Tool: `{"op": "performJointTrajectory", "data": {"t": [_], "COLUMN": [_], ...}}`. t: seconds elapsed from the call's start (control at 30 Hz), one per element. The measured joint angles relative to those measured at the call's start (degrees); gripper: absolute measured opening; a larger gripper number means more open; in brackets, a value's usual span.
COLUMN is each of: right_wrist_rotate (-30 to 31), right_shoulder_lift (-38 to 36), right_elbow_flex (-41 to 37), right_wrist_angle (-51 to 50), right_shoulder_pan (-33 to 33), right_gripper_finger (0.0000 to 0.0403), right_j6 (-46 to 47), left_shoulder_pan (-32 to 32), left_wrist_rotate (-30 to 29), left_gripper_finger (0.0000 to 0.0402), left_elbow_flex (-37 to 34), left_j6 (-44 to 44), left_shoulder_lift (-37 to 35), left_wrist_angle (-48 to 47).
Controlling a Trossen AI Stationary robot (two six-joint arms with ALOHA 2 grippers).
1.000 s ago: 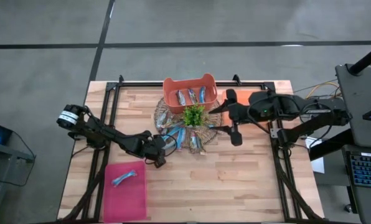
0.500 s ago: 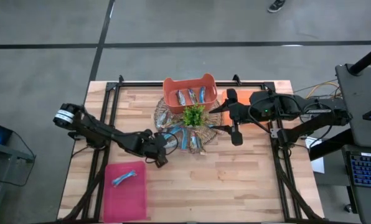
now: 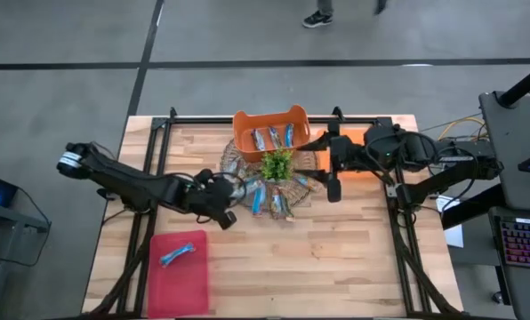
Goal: Pick and place Granola Bars by type
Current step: Put the orange granola bar into the orange bin
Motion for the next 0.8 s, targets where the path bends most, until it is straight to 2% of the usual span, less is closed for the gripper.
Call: {"op": "performJointTrajectory", "data": {"t": [0.17, 0.27, 0.53, 0.8], "right_wrist_rotate": [7.5, 7.6, 7.0, 4.0], "right_shoulder_lift": [0.0, 0.1, 0.4, 0.7], "right_elbow_flex": [0.3, 0.3, 0.4, 0.4], "right_wrist_angle": [3.1, 5.5, 9.8, 14.5], "right_shoulder_pan": [0.0, 0.0, -0.1, -0.1], "right_gripper_finger": [0.0263, 0.0260, 0.0252, 0.0284], "right_j6": [0.0, 0.3, 6.2, 6.0], "left_shoulder_pan": [0.0, 0.0, 0.0, 0.4], "left_wrist_rotate": [-2.2, -2.8, -3.1, -3.1], "left_gripper_finger": [0.0001, 0.0000, 0.0000, 0.0000], "left_elbow_flex": [2.1, 2.5, 2.2, 2.1], "left_j6": [3.8, 6.9, 17.7, 26.9], "left_shoulder_lift": [-4.0, -6.0, -8.3, -7.9], "left_wrist_angle": [0.8, 4.5, 22.1, 35.2]}}
